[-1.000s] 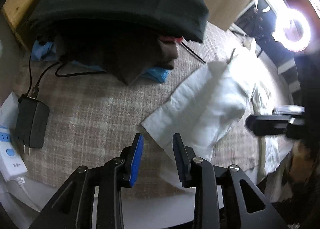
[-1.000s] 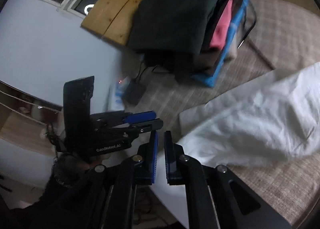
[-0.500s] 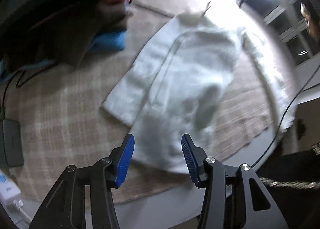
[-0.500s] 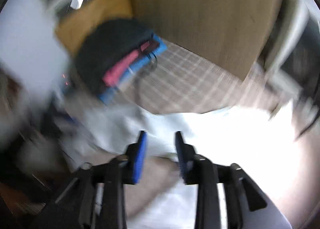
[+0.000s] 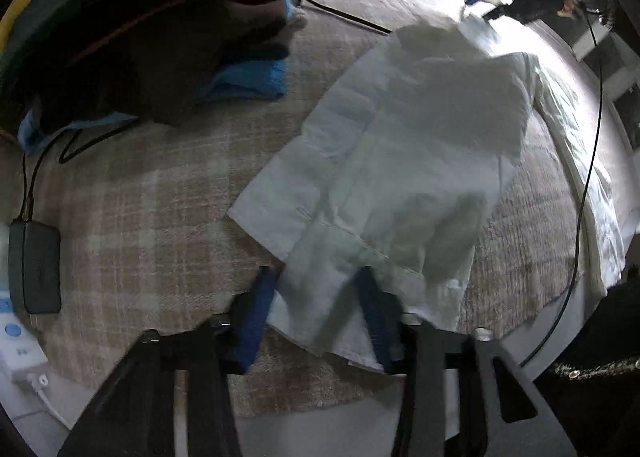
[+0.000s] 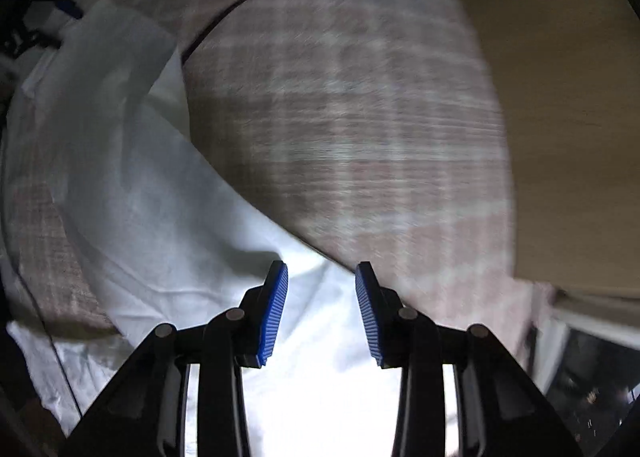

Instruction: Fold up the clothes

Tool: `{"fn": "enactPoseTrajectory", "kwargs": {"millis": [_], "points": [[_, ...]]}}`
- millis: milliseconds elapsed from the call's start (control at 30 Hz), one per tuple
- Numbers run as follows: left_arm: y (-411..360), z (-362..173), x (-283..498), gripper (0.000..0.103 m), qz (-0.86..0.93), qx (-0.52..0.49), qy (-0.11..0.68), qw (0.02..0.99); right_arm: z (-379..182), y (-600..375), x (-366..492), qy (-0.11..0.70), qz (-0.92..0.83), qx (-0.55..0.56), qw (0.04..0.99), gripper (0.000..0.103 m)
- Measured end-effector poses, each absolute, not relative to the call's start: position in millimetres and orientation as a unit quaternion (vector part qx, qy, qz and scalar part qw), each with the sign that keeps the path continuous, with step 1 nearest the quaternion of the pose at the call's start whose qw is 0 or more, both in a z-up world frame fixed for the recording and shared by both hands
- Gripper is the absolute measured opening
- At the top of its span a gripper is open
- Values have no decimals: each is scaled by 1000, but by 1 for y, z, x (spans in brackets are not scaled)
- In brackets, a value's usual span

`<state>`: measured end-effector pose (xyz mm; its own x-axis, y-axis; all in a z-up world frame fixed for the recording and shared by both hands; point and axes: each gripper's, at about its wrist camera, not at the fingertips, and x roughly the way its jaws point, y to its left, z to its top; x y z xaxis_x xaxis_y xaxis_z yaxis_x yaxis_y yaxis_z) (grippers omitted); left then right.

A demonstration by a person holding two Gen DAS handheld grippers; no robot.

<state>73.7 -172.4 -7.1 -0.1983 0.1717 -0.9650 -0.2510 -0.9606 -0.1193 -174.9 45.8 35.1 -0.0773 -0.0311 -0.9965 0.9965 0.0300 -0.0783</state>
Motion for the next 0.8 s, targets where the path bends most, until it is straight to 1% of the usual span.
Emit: {"fn": "enactPoseTrajectory", "kwargs": {"millis": [33,167,267,300,367,400,433,467,500,600,700,800], "points": [[-173,-7,73,23,773,-620,26,132,31,43,-175,516,-503,469,511,36],[-173,-8,72,18,772,-624,17,122,19,34,-159,545,-446,442,556,38],[-167,-9,71,14,770,-627,20,117,19,33,-160,540,-432,441,571,37],[-166,-9,70,11,770,-627,22,115,19,33,-162,536,-431,448,571,35],[-163,-9,70,10,769,-629,25,112,18,36,-163,542,-430,453,562,8],[-160,-8,69,10,768,-630,28,110,18,39,-162,548,-429,451,560,4],[-158,-7,69,8,768,-631,30,106,19,43,-159,553,-425,447,560,3],[-157,-5,68,5,769,-631,29,101,22,47,-156,557,-424,441,562,2],[-155,-3,68,4,769,-631,29,98,27,51,-155,555,-427,435,566,2],[-146,14,67,4,777,-621,34,96,49,62,-158,540,-450,418,575,2],[-138,33,62,4,788,-606,40,103,69,74,-174,530,-485,415,558,2],[-135,33,49,5,793,-597,50,108,63,84,-183,544,-498,416,532,2]]}}
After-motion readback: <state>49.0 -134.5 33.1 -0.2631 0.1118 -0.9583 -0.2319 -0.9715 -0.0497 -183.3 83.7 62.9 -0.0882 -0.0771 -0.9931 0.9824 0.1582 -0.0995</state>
